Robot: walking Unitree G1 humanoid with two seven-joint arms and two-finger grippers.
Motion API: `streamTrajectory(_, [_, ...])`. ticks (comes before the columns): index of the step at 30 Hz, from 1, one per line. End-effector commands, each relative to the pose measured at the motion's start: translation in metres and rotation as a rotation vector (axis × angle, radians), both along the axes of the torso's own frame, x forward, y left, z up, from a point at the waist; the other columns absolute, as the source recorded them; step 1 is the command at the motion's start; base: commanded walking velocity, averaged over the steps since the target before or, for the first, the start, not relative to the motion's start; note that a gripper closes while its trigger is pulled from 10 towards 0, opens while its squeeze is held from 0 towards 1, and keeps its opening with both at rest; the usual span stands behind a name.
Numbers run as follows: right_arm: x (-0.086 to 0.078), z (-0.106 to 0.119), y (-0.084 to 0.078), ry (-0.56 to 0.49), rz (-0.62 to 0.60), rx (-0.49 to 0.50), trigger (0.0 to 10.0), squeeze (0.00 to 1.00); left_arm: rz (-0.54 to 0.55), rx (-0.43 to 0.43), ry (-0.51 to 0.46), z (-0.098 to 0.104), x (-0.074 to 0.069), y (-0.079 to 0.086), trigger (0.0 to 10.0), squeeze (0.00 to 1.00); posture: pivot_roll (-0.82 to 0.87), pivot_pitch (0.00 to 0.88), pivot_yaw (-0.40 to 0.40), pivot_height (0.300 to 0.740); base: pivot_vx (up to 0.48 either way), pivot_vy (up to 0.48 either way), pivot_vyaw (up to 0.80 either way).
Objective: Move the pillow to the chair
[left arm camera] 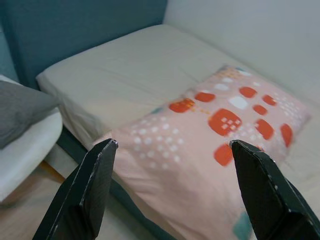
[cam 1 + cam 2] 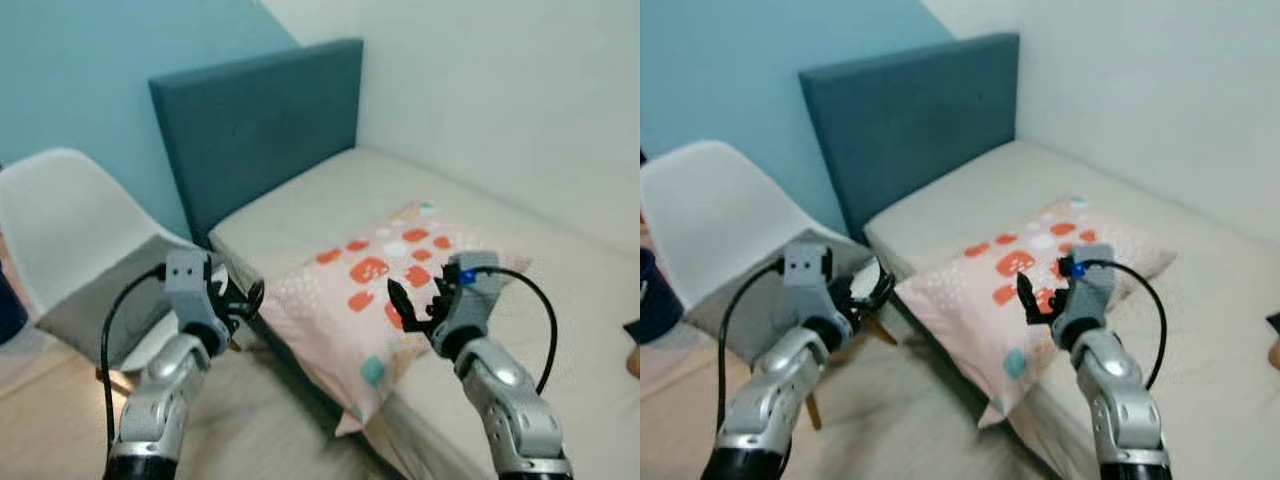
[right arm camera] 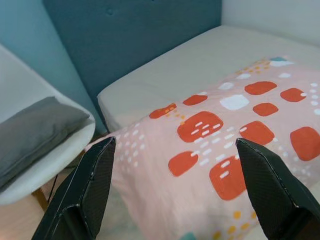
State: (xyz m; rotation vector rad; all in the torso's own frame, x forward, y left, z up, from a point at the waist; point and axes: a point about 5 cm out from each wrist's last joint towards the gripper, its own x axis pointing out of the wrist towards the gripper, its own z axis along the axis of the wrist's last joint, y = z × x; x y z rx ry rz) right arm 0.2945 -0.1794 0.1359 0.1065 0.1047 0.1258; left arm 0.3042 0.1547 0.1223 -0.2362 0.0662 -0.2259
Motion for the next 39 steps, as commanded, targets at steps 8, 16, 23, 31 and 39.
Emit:
streamTrajectory(8, [0.002,-0.002,-0.010,0.021,-0.076,0.004,10.0,0.00,-0.001,0.008,0.013,-0.003,-0.001,0.000,10.0,0.00,-0.08,0.000,0.013,0.695,0.262,0.000,0.00])
streamTrajectory(16, [0.002,-0.004,-0.011,0.031,-0.083,0.009,10.0,0.00,0.003,0.006,0.012,-0.003,-0.001,0.000,10.0,0.00,-0.08,0.000,0.014,0.665,0.225,0.000,0.00])
streamTrajectory(23, [0.003,-0.004,-0.013,0.042,-0.100,0.019,10.0,0.00,0.014,-0.009,0.014,-0.003,0.000,0.001,10.0,0.00,-0.08,0.000,0.011,0.635,0.000,0.000,0.00])
streamTrajectory(31, [0.004,-0.008,-0.027,0.090,-0.207,0.096,10.0,0.00,0.017,-0.012,0.017,-0.004,0.000,0.001,10.0,0.00,-0.08,0.000,0.012,0.600,0.000,0.000,0.00])
streamTrajectory(39, [0.004,-0.010,-0.059,0.106,-0.322,0.076,10.0,0.00,0.055,-0.004,-0.006,0.000,0.002,0.011,10.0,0.00,-0.08,0.000,0.009,0.575,0.000,0.000,0.00])
